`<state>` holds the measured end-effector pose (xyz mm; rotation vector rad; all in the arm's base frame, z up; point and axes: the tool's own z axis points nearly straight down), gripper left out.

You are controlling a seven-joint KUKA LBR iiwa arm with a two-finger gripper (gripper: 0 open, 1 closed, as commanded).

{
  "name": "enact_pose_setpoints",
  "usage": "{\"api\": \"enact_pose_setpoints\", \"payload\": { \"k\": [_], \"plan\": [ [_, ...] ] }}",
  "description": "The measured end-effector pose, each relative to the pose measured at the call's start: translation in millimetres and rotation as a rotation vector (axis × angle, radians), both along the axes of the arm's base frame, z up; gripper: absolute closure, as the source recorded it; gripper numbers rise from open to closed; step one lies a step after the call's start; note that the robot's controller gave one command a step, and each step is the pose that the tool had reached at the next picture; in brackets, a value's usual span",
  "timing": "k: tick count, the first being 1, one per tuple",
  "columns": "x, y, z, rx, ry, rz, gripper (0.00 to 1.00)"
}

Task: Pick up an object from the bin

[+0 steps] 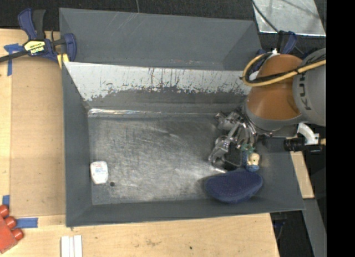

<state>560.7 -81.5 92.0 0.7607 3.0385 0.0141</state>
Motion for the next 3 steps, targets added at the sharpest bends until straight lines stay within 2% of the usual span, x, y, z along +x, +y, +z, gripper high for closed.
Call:
{"api": "enact_pose_setpoints", "payload": {
  "k": [1, 2, 3],
  "plan": [
    [0.5, -1.2, 0.2, -0.002, -0.003, -0.001, 1.00],
    [-5.7, 1.9, -14.2, 0.003, -0.025, 0.448, 1.00],
    [-6.6, 10.8, 18.0, -0.008, 0.003, 0.449, 1.00]
  ]
}}
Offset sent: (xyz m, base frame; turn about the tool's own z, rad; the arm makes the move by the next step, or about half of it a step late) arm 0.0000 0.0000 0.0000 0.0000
